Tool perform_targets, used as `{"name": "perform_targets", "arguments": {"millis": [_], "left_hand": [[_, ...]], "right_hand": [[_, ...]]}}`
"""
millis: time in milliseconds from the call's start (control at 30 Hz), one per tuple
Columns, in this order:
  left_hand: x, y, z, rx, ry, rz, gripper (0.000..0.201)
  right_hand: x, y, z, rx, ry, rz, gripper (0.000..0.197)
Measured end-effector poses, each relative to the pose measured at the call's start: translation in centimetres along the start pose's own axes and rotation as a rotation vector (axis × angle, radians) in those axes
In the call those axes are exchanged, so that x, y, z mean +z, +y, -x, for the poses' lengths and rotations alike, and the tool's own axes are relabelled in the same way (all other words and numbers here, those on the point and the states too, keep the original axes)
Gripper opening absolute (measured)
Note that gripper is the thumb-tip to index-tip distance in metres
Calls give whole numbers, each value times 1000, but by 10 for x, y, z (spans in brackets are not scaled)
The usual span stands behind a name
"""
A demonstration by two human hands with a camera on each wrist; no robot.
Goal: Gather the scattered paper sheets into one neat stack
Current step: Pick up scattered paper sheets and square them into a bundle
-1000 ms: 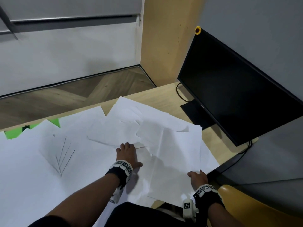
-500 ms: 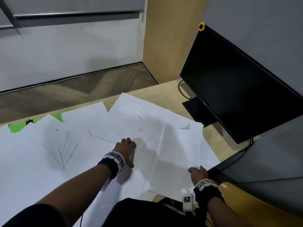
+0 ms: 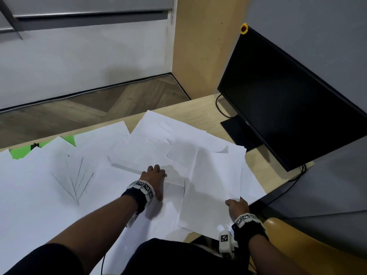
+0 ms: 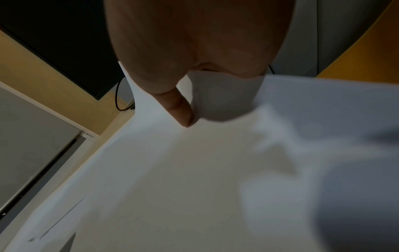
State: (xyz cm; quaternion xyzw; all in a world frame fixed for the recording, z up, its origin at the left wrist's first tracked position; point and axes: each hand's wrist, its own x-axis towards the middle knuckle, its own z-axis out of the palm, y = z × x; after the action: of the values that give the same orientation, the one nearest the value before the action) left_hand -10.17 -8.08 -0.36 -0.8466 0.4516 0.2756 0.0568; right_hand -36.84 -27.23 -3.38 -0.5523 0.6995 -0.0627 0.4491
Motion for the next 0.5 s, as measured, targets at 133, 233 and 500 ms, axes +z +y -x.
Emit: {"name": "perform_targets", "arguments": {"millis": [133, 233, 500], "left_hand": [[-5, 4, -1, -37, -20, -5, 76], [-11, 5, -4, -4, -71, -87, 53], [-51, -14, -14, -76, 117, 137, 26]], "right_hand": [[-2, -2, 2, -9, -8, -1, 15], [-2, -1, 2, -23, -13, -7, 12], [0, 3, 0, -48, -16, -39, 18]]}}
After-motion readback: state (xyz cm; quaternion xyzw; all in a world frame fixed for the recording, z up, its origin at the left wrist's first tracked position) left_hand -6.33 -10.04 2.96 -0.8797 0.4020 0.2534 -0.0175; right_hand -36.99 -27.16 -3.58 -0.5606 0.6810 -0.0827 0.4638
